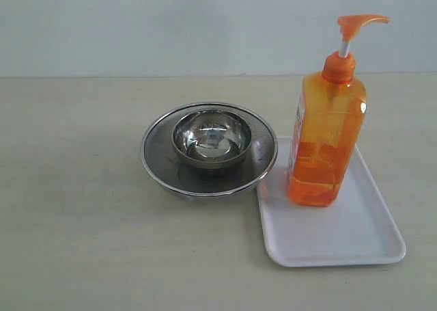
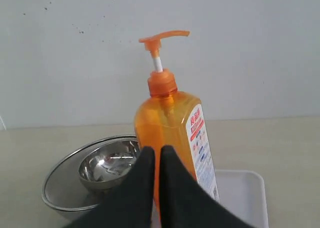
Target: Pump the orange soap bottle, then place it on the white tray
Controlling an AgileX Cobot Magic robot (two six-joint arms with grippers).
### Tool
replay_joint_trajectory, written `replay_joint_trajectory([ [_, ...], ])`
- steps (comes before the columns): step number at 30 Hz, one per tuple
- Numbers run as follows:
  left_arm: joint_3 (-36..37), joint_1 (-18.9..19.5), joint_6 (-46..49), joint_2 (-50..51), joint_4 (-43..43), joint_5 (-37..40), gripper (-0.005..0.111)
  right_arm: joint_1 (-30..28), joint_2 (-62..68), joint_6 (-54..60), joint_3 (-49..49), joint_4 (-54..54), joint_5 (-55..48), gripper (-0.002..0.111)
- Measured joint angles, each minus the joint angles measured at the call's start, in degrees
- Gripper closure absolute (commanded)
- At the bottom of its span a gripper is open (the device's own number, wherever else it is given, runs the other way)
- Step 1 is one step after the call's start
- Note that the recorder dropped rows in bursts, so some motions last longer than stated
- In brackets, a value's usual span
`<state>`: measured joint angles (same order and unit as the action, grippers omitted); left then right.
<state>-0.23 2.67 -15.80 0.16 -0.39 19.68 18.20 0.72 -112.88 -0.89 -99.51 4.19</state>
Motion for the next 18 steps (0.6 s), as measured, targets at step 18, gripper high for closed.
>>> replay_joint_trajectory([
  [18, 0.0, 0.0, 0.0, 0.0, 0.0, 0.0, 0.102, 0.0, -0.1, 99.0, -0.1, 99.5, -0.8, 0.108],
])
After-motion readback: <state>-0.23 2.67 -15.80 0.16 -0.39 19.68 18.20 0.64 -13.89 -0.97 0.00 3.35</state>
